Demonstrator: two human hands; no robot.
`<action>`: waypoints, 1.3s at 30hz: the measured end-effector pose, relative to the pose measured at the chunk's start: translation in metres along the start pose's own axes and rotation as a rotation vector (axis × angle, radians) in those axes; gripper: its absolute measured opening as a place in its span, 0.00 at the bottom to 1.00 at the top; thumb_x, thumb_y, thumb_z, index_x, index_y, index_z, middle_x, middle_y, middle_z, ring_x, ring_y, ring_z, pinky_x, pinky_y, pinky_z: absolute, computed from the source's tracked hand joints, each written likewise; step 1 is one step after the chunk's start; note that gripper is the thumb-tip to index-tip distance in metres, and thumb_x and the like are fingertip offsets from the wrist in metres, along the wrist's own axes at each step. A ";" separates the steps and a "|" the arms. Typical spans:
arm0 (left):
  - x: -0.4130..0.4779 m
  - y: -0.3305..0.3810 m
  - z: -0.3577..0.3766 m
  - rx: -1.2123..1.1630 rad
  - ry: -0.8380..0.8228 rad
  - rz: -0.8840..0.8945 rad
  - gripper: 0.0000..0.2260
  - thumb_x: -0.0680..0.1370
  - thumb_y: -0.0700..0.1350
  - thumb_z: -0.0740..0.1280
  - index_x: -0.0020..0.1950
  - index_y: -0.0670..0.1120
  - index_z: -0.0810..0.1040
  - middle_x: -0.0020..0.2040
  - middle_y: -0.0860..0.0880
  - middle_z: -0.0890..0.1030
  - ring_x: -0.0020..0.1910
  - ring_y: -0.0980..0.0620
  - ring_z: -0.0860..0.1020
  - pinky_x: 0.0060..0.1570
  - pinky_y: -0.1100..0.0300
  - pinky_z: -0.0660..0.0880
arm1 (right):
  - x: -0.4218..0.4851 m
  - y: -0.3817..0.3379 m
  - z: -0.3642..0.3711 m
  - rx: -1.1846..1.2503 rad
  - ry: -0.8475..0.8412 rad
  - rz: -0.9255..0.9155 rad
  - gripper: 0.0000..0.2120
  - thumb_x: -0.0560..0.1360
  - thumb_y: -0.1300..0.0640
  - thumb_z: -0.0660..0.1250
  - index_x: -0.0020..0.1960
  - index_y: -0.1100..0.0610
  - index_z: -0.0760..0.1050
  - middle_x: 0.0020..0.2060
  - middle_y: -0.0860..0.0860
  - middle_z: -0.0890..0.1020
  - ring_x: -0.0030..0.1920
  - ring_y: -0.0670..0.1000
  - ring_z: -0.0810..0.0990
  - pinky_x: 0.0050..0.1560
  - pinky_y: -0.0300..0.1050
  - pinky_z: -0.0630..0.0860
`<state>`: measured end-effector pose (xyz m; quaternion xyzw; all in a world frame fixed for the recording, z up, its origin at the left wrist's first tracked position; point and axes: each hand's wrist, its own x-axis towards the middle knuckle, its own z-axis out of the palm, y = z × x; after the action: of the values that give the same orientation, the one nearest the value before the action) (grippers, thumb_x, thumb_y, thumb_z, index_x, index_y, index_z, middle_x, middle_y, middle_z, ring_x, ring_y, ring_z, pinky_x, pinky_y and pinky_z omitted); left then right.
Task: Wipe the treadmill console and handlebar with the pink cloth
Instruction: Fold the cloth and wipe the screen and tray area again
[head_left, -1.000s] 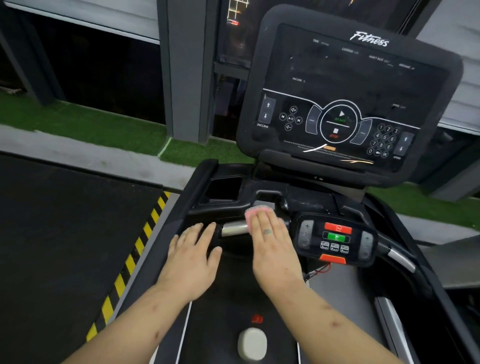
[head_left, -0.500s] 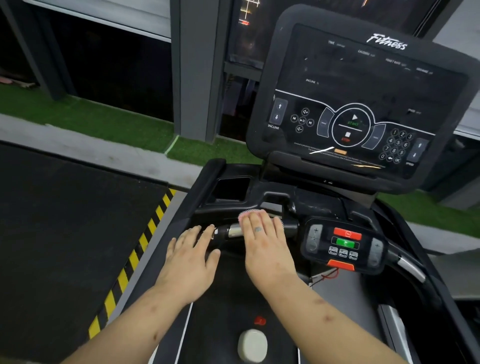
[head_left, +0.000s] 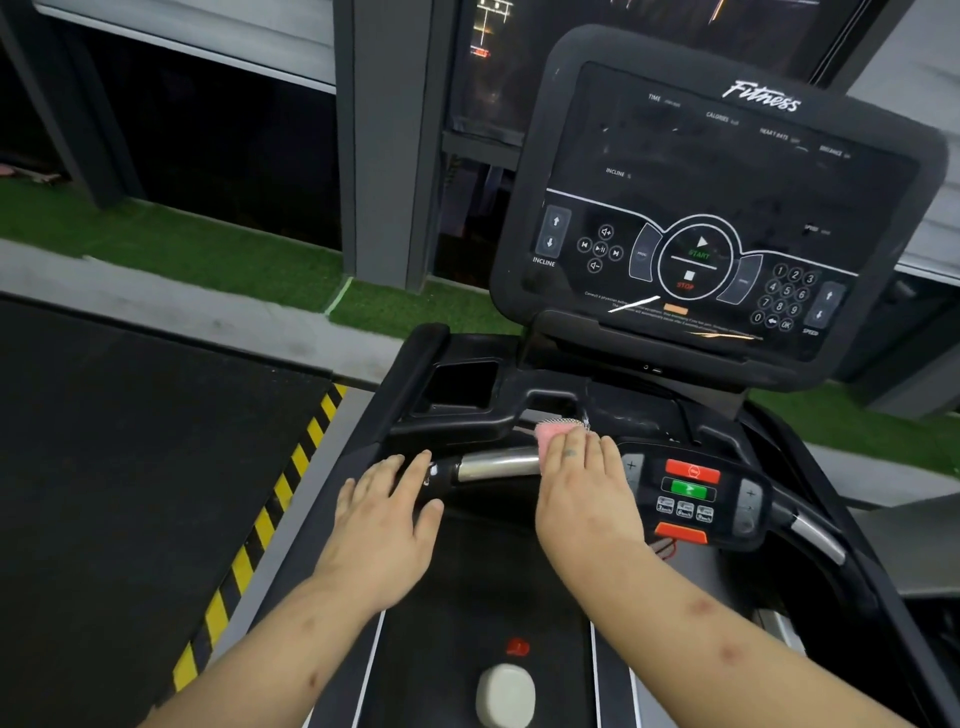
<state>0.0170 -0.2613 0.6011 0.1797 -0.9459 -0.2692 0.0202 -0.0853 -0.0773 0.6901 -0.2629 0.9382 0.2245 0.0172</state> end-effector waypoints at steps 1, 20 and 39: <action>0.000 -0.001 0.000 -0.003 0.000 0.000 0.27 0.86 0.58 0.50 0.84 0.58 0.46 0.84 0.51 0.55 0.83 0.51 0.49 0.82 0.46 0.46 | -0.003 0.000 0.002 -0.006 0.006 0.000 0.31 0.84 0.59 0.49 0.80 0.71 0.40 0.80 0.71 0.50 0.81 0.68 0.52 0.81 0.63 0.48; 0.004 -0.002 -0.002 0.028 0.008 -0.009 0.27 0.86 0.58 0.51 0.84 0.58 0.48 0.83 0.50 0.57 0.83 0.51 0.51 0.82 0.46 0.46 | 0.013 -0.050 -0.002 0.196 0.018 -0.161 0.33 0.83 0.59 0.51 0.83 0.62 0.39 0.82 0.63 0.47 0.82 0.65 0.43 0.81 0.63 0.41; -0.001 -0.015 -0.003 0.073 -0.009 -0.044 0.27 0.86 0.60 0.49 0.84 0.59 0.47 0.84 0.50 0.54 0.83 0.49 0.49 0.82 0.44 0.47 | 0.009 -0.064 0.010 0.331 0.116 -0.297 0.34 0.84 0.59 0.52 0.84 0.55 0.39 0.84 0.55 0.42 0.83 0.57 0.36 0.81 0.56 0.34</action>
<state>0.0229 -0.2747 0.5963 0.1996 -0.9511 -0.2357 0.0033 -0.0613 -0.1261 0.6530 -0.4041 0.9127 0.0470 0.0389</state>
